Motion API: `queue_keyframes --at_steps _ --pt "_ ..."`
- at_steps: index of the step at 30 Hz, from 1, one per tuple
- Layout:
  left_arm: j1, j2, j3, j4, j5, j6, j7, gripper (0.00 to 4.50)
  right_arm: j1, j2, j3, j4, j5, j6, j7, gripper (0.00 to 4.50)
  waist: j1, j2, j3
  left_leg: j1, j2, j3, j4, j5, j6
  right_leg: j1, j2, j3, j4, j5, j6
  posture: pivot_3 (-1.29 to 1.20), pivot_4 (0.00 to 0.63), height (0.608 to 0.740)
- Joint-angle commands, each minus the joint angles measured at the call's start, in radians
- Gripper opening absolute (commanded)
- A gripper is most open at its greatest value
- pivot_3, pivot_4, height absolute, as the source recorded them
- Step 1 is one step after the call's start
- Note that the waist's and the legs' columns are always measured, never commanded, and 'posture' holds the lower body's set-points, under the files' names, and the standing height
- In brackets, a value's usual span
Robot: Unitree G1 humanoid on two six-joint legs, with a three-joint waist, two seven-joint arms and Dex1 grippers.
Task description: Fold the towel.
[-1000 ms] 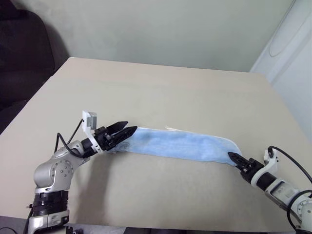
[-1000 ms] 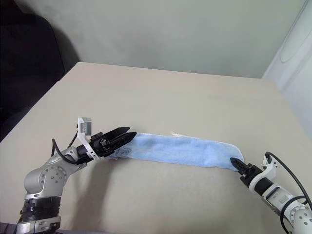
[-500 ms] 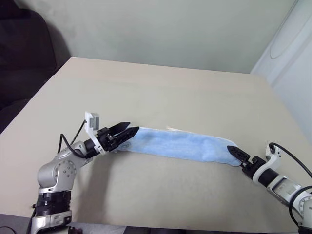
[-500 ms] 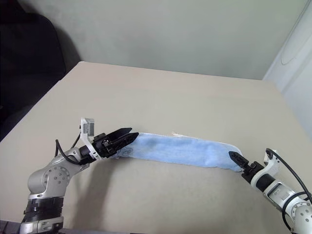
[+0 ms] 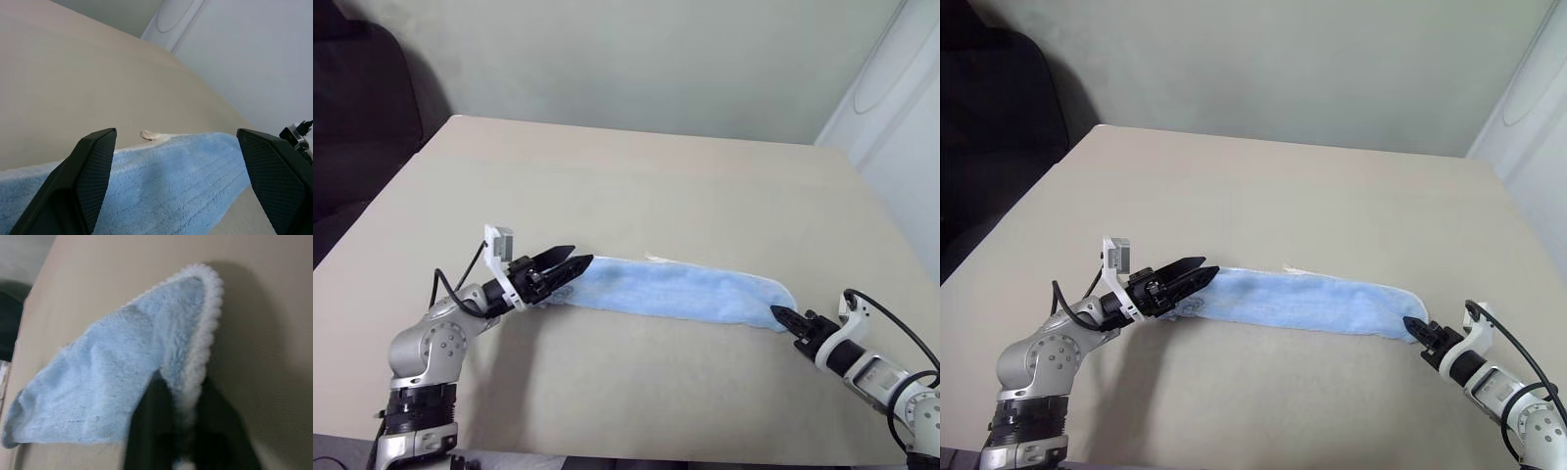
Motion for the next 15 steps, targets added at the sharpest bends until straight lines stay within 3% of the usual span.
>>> queue_keyframes --at_steps 1,15 --pt "-0.004 0.002 0.008 -0.033 -0.005 -0.019 0.002 4.27 0.006 -0.022 -0.037 -0.022 0.002 -0.007 0.014 0.02 0.001 0.0 0.0 0.0 0.0 0.0 0.0 0.0 0.0 0.0 0.0 0.0 0.0 0.0 0.0 0.0 0.15 0.74" --pt "-0.021 -0.006 -0.01 -0.01 0.007 -0.032 -0.006 4.27 0.085 -0.412 -0.062 -0.184 -0.325 -0.015 0.245 0.02 0.003 0.004 0.003 -0.001 0.0 0.001 0.001 0.0 0.0 0.0 -0.001 0.0 -0.001 0.0 0.0 0.0 0.15 0.74"
